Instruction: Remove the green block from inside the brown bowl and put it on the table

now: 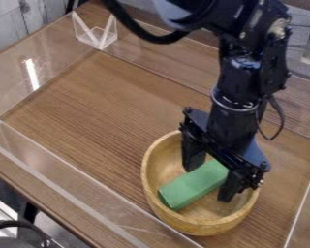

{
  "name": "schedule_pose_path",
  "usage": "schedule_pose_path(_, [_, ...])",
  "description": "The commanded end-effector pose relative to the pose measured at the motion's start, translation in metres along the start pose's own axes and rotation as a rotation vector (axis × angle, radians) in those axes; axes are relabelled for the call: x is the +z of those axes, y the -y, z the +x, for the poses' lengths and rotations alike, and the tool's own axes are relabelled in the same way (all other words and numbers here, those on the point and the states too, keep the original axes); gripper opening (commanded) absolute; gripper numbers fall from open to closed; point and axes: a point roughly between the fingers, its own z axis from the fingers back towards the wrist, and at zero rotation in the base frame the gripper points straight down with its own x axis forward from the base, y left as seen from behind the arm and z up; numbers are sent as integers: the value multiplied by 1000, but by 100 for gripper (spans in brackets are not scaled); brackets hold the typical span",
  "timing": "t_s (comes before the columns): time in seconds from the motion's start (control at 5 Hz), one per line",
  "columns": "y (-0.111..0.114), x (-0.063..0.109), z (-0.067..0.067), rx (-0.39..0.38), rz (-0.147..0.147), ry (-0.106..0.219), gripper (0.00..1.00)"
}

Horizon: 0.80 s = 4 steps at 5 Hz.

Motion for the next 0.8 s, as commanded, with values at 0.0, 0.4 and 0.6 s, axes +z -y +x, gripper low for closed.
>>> schedule_pose_path(0.0, [-10, 1, 6, -16, -2, 39, 100])
schedule_pose_path(0.4, [-6, 0, 7, 16, -12, 41, 100])
schedule_pose_path(0.6, [3, -2, 4, -23, -11, 33, 100])
